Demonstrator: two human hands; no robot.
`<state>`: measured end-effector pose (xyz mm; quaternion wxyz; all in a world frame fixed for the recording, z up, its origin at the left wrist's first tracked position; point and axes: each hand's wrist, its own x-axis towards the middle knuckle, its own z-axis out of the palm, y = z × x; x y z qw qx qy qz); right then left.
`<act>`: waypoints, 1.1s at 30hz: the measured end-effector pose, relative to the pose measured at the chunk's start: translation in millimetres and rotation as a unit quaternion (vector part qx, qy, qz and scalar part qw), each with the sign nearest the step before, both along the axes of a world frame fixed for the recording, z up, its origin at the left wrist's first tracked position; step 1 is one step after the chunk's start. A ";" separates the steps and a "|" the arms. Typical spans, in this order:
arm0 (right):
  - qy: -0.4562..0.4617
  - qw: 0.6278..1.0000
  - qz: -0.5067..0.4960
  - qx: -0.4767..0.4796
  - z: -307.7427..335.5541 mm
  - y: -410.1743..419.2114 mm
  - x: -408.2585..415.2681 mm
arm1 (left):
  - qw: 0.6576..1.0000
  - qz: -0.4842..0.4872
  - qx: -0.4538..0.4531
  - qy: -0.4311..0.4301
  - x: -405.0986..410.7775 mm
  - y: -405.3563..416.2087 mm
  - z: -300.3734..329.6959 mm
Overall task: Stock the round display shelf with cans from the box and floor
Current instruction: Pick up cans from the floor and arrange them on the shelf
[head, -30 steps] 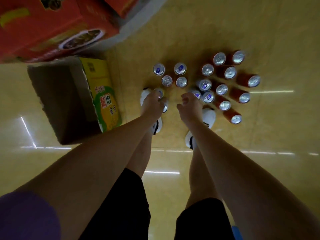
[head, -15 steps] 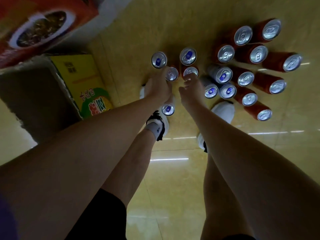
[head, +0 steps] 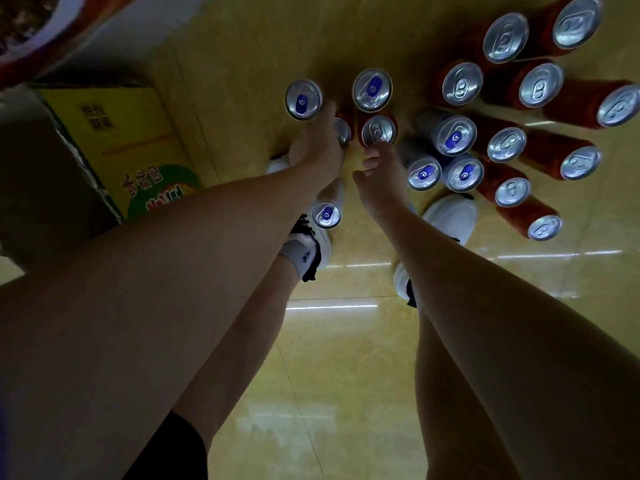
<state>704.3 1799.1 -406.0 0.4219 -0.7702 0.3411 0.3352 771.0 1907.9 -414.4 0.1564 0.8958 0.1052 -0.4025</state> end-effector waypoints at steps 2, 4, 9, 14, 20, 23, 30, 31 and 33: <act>0.004 1.000 0.007 0.006 6.6 -5.6 -1.3 | 0.999 -0.036 -0.001 -0.020 -2.7 0.6 11.7; 0.008 1.000 0.020 0.011 18.5 -10.8 -1.7 | 0.998 -0.058 -0.003 -0.026 -4.7 2.7 28.4; 0.000 0.999 0.048 0.012 63.5 -23.8 5.7 | 0.997 -0.063 -0.027 -0.027 -4.6 10.3 82.7; -0.017 0.995 0.095 0.028 124.1 -35.1 27.1 | 0.995 -0.077 -0.065 -0.020 11.3 18.4 151.9; -0.058 0.987 0.144 0.041 206.8 -46.8 47.4 | 0.990 -0.009 -0.142 -0.024 30.5 16.7 247.2; -0.088 0.982 0.160 0.046 260.7 -56.2 54.9 | 0.985 0.023 -0.169 -0.036 35.9 6.5 307.1; -0.149 0.962 0.220 0.054 392.1 -76.3 67.8 | 0.975 0.059 -0.205 -0.057 37.7 -25.0 447.4; -0.160 0.961 0.219 0.056 414.7 -80.7 69.3 | 0.975 0.053 -0.208 -0.060 39.3 -30.7 473.3; -0.173 0.960 0.214 0.057 461.0 -91.0 74.9 | 0.975 0.031 -0.205 -0.075 44.4 -41.0 521.1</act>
